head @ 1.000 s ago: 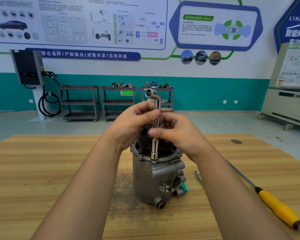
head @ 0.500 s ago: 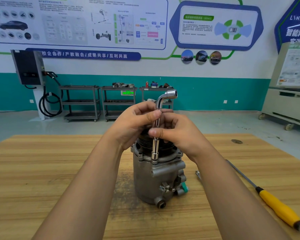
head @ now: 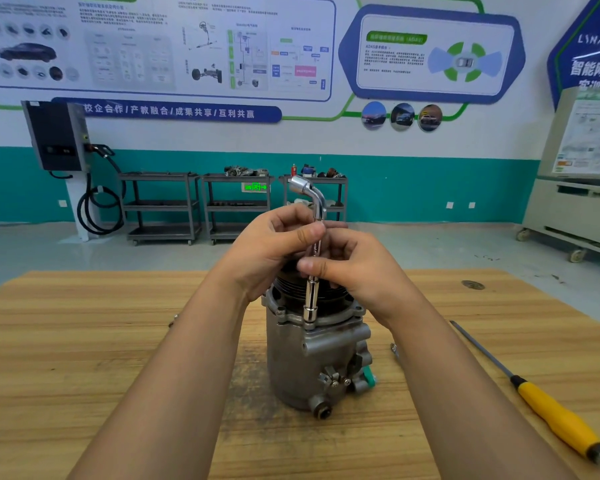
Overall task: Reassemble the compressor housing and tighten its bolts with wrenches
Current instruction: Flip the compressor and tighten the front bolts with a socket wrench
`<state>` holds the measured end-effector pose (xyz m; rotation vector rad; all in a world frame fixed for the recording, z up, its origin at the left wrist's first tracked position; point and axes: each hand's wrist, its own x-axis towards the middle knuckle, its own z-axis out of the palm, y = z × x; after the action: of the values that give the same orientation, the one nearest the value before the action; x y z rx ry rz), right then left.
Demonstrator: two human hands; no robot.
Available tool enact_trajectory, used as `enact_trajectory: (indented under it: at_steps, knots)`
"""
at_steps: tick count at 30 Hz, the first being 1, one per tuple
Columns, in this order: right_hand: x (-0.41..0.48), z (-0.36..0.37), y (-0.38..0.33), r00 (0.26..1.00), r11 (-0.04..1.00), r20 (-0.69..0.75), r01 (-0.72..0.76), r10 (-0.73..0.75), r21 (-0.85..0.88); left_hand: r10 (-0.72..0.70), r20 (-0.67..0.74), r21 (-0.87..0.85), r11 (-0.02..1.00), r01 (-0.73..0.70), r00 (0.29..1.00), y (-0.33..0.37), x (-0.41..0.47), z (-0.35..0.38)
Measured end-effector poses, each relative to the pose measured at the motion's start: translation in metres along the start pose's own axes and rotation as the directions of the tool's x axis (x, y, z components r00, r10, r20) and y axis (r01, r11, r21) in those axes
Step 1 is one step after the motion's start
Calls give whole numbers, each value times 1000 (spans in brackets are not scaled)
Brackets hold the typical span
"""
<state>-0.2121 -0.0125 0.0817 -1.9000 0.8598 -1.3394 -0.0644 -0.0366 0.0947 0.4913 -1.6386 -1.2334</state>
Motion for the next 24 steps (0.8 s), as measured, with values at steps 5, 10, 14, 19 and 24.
enact_trajectory:
  at_steps: [5,10,14,19,24]
  knots:
    - [-2,-4,-1,1000,1000,29,3,-3,10,8,-3,32,999,-8,1000,3,-3,2]
    - [-4,-3,-3,999,1000,45,-9,8,22,-3,16,38,999,3,1000,4,-4,2]
    - [-2,2,-1,1000,999,-4,13,-13,35,21,5,28,999,-22,1000,0,-1,0]
    - [-3,0,-3,999,1000,32,-4,3,12,11,26,-4,1000,-11,1000,3,-4,2]
    - [-4,-1,-5,999,999,46,-21,19,32,14,22,11,1000,-14,1000,3,-4,2]
